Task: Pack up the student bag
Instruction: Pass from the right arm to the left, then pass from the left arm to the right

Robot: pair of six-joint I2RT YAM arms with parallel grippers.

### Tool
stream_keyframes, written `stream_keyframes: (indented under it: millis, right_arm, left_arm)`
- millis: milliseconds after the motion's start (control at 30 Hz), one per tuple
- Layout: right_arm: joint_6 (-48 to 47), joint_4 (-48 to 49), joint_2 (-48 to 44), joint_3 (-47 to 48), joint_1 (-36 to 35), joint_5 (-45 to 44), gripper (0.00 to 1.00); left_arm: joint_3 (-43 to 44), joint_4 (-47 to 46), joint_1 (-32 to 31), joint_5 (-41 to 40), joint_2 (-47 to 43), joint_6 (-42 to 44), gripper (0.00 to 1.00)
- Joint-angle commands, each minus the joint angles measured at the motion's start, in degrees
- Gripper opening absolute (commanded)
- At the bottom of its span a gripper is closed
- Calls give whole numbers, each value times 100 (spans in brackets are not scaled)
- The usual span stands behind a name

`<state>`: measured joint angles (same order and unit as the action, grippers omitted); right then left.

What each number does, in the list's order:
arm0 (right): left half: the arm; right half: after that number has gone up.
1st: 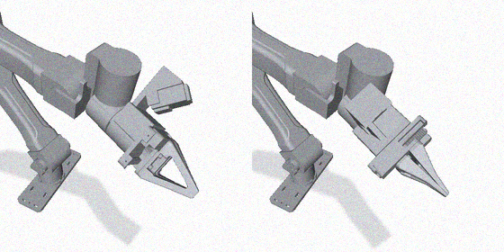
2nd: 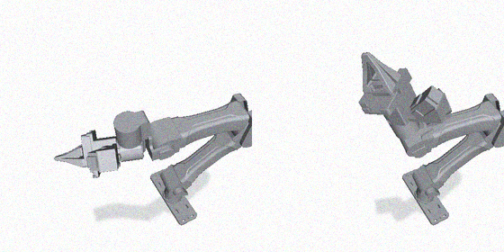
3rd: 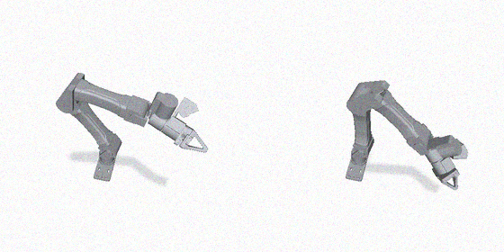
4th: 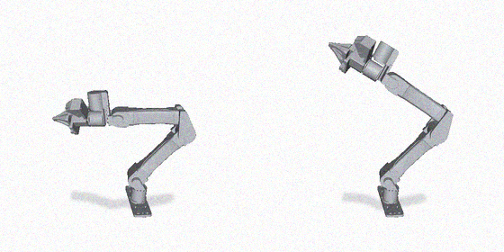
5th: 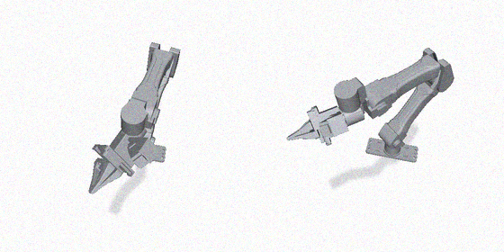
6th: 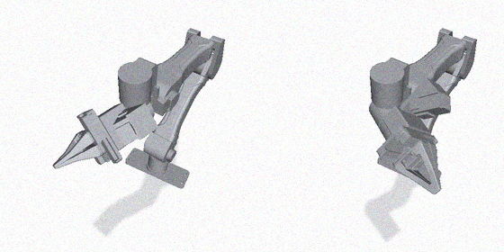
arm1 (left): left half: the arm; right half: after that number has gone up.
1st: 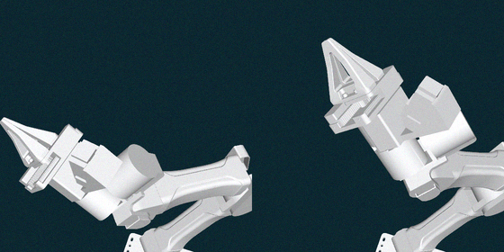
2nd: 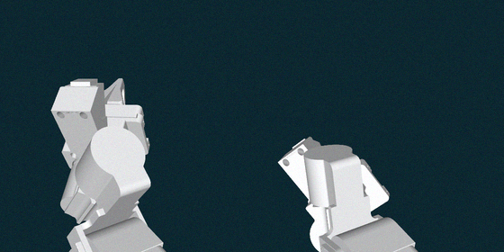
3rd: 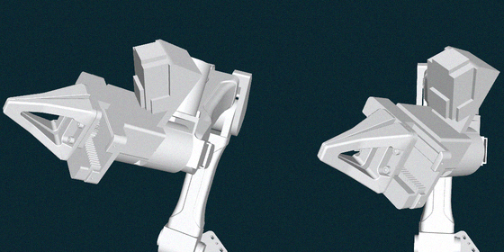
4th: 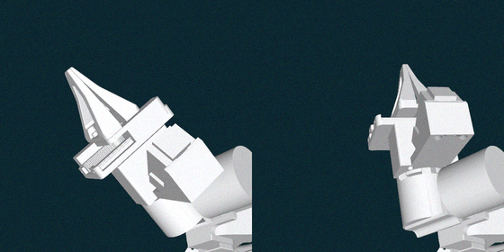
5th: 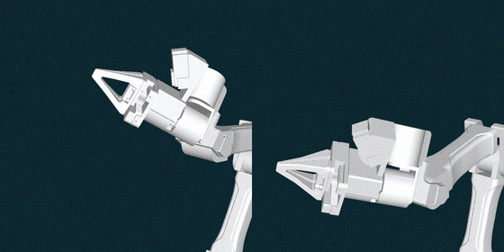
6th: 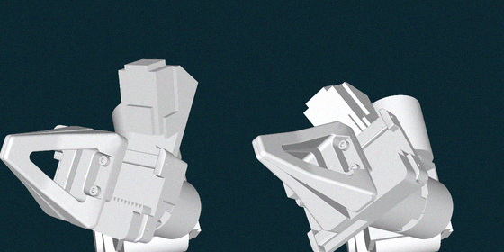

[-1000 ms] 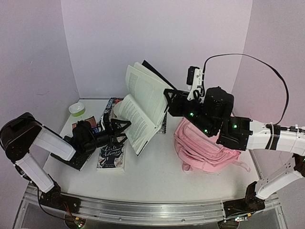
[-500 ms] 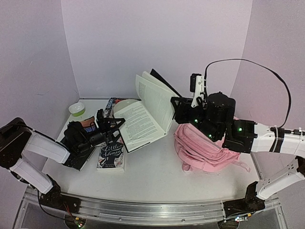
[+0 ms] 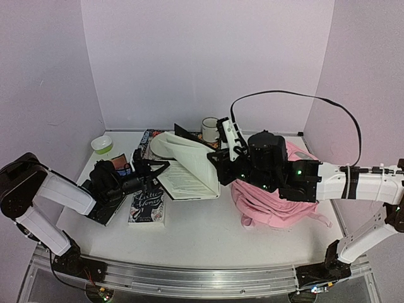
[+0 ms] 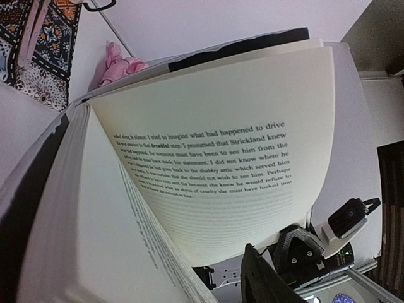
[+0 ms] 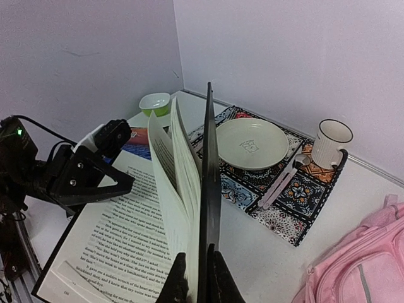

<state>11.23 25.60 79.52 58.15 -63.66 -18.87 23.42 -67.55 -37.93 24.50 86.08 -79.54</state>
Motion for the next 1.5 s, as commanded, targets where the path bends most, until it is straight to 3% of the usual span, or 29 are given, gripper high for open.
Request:
stream_keyframes:
  millis: [0,133,233,433,567,933,1233,1467]
  right_arm:
    - [-448,206,208,360,-119,708,0]
    - [-682,121,348,431,-230,946,1]
    - [-738,-53,388,503,-264,1167,7]
    - [-418,-887,315,880,-275,1584,39]
    - [-69,-1586,369,1158,-270,1712,57]
    - [1492,-1802,403,946,734,2621,78]
    - [2488,-821,1044,816,1707,3957,83]
    - [3155,112,1717,1130,1836,4929,84]
  left_arm:
    - [173,-636,-12,-31,-156,-78,46]
    - [122,-636,-16,-98,-101,-65,29]
    - [121,-636,-10,-125,-47,-4,18]
    - [91,-641,73,-124,119,239,0]
    - [153,-643,184,-27,271,337,0]
    - [315,-638,418,629,289,583,0]
    - [667,-636,418,1578,39,793,3]
    - [971,-636,361,2017,74,653,4]
